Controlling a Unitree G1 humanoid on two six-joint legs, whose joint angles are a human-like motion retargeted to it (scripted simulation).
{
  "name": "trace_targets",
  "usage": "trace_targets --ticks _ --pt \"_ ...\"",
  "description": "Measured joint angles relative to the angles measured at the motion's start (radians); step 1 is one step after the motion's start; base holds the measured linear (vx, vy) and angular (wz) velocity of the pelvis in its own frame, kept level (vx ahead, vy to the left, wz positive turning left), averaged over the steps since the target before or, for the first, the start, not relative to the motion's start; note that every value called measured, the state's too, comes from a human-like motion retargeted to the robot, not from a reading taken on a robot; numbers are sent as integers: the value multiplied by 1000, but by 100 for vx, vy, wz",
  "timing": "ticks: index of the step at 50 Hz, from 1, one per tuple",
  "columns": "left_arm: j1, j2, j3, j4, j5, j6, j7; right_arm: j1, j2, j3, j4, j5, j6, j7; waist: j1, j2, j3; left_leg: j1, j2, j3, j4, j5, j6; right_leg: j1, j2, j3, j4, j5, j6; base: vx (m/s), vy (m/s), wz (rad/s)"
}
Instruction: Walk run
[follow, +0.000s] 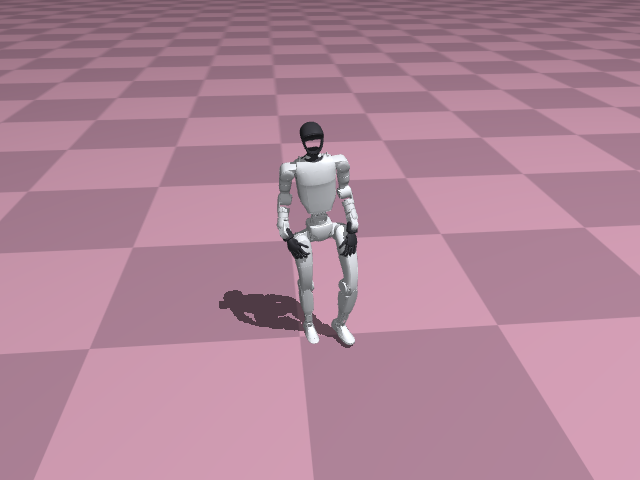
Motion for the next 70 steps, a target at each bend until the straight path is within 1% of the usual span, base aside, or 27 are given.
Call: trace_targets --ticks 5,8,12,13,15,17,20,22,23,25,28,30,35,40,47,49,51,53,55,57,58,60,62,63,65,67,70 --pt "-4 -18 10 12 -1 16 5 -8 -3 -9 22 -9 4 43 19 12 4 -12 -28 132 -345 -64 82 52 57 -71 2 -59 -23 49 -12 56" --pt "-9 -39 28 47 -52 40 -33 -9 -4 -13 34 -24 0 36 2 8 -6 27 -60 282 -478 -85 76 80 79 -114 18 -98 -21 56 -11 86" --pt "-24 -52 66 83 -116 58 -81 -11 5 -11 62 -35 -3 15 7 -28 -34 112 -85 381 -510 -26 165 117 73 -157 60 -118 6 71 -19 43" --pt "-26 -52 77 89 -136 58 -83 -10 7 -6 68 -43 -3 12 28 -49 -38 126 -80 378 -509 5 165 133 66 -158 73 -107 18 77 -38 -49" --pt "-36 -51 97 105 -171 60 -90 -16 15 -2 81 -64 -4 10 59 -83 -52 121 -111 236 -523 -20 165 145 56 -171 112 -50 61 66 -33 -41" --pt "-42 -52 112 109 -185 67 -115 -25 22 0 94 -76 -4 10 84 -96 -55 136 -111 213 -504 -49 165 148 32 -183 183 87 170 63 7 -15" --pt "-54 -34 97 90 -178 88 -147 -37 14 20 84 -71 -12 -4 101 -51 -48 180 -76 168 -486 -96 165 106 52 -164 352 304 326 64 10 31" --pt "-54 -9 68 78 -143 89 -124 -42 -11 46 53 -103 -39 -43 94 -2 -49 194 -38 132 -478 -112 165 25 142 -99 496 368 337 63 -2 75" --pt "-53 1 56 78 -121 84 -117 -46 -24 52 39 -138 -54 -68 88 19 -51 200 -27 114 -470 -120 165 -10 182 -50 563 373 337 58 9 88" --pt "-52 3 46 91 -80 73 -144 -50 -36 42 24 -206 -77 -112 80 60 -52 223 -19 80 -457 -141 165 -65 205 20 666 275 336 51 24 98" --pt "-51 -16 37 107 -68 99 -223 -50 -14 1 37 -164 -85 -127 62 101 -50 258 -31 27 -457 -148 165 -120 154 46 690 178 279 42 21 141" --pt "-46 -25 30 107 -82 111 -226 -45 2 -5 43 -69 -95 -115 36 121 -45 279 -45 -26 -456 -147 165 -155 111 39 653 119 206 49 12 192" --pt "-25 -28 6 103 -74 96 -183 -24 3 1 23 21 -134 -138 -2 112 -37 320 -118 -169 -427 -159 165 -195 49 168 397 75 127 43 6 197" --pt "-15 -44 10 111 -88 102 -194 -17 -10 20 26 12 -125 -98 -15 57 -18 394 -212 -281 -416 -168 165 -211 44 436 152 81 159 41 4 199" --pt "-15 -80 43 124 -127 122 -176 -13 -42 48 -10 -73 -114 -98 0 15 24 511 -271 -404 -427 -158 165 -262 -2 421 -56 79 325 47 2 157" --pt "-6 -83 43 128 -141 128 -174 -4 -41 49 -15 -85 -109 -105 -7 21 42 556 -262 -443 -408 -165 163 -233 22 439 -61 77 337 61 -8 163" --pt "-6 -88 37 135 -152 133 -178 -1 -36 43 -15 -72 -106 -115 -24 19 48 581 -283 -499 -388 -146 159 -209 18 472 -46 140 337 58 0 186" --pt "-7 -91 29 140 -153 138 -185 -1 -28 33 -11 -39 -103 -121 -41 19 31 585 -307 -554 -372 -98 147 -198 -3 469 -31 221 287 62 0 195" --pt "-5 -91 31 144 -145 142 -191 4 -15 22 -5 -14 -93 -115 -54 29 8 581 -308 -601 -326 -34 113 -182 -10 408 -27 206 231 54 -9 181" --pt "-11 -102 41 150 -126 145 -200 1 -7 4 1 -3 -65 -63 -29 42 -10 550 -300 -604 -246 82 42 -157 -18 361 -22 165 207 51 -9 135" --pt "-11 -109 41 150 -119 149 -200 0 -11 -5 0 -5 -49 -37 -19 47 -16 528 -300 -604 -196 158 -8 -143 -13 380 -24 153 191 52 -4 143" --pt "-10 -117 18 140 -118 144 -190 1 -32 -10 -14 -26 -22 -11 -17 61 -29 464 -303 -599 -76 290 -176 -125 -19 309 -25 136 164 52 -2 174" --pt "-2 -103 -20 110 -111 110 -170 6 -57 7 -29 -56 -30 -27 -33 60 -44 381 -230 -446 44 347 -331 -114 -39 222 -21 110 139 48 -1 213" --pt "2 -94 -35 92 -92 92 -155 8 -67 17 -32 -75 -38 -38 -43 52 -49 349 -201 -347 91 382 -352 -104 -62 199 -19 95 136 38 -4 217" --pt "12 -65 -45 56 -29 66 -119 11 -64 33 -25 -112 -40 -46 -50 43 -50 278 -135 -268 217 371 -343 -87 -44 147 -13 77 93 35 -23 199" --pt "18 -56 -37 27 20 61 -99 14 -53 30 -10 -120 -19 -23 -49 31 -49 228 -41 -120 280 264 -228 -62 -50 79 -11 59 70 28 -14 179" --pt "33 -71 -21 1 9 62 -97 28 -34 13 6 -87 3 -12 -4 15 -46 161 -25 -32 251 187 -145 -26 -50 24 -8 35 51 38 2 122"
